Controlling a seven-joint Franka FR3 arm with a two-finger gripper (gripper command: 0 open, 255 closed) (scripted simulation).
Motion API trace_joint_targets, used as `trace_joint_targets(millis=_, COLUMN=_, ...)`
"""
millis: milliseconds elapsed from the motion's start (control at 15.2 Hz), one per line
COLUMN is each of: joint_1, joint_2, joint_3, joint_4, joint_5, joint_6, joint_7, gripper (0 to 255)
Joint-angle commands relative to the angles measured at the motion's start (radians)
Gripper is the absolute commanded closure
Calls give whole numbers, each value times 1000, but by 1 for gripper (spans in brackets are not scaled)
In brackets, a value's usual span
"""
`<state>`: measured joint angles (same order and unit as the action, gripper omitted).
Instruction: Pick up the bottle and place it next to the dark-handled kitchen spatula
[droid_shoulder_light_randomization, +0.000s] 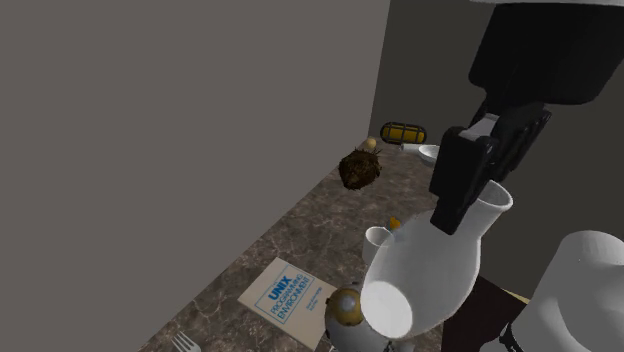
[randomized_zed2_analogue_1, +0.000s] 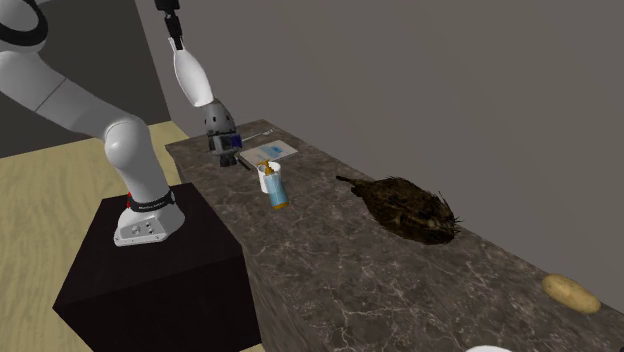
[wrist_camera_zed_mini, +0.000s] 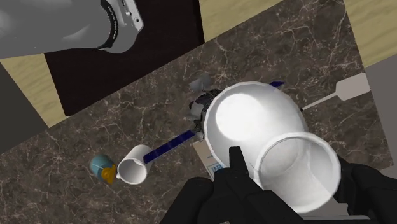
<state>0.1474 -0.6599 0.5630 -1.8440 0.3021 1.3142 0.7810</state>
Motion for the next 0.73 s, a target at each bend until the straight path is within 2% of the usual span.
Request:
trace_joint_targets(millis=0, joint_1=-9, joint_2=36, joint_3=55, joint_4=69, joint_5=13, joint_6=-19, joint_7=62, gripper=255)
trace_joint_targets(millis=396, joint_1=-69, joint_2=183, joint_3=263, joint_4=292, joint_5=10, joint_6=-56, joint_7=253, gripper=255)
trace_joint_targets(millis=528, joint_1=-106, joint_2=252, joint_3=365, joint_4=382, joint_5=-13, joint_6=-69, joint_7=329, gripper=255)
trace_joint_targets(millis=660, joint_1=-162, joint_2=339, joint_3=508, joint_4=482, joint_5=-60, joint_6=-83, joint_7=420, gripper=255)
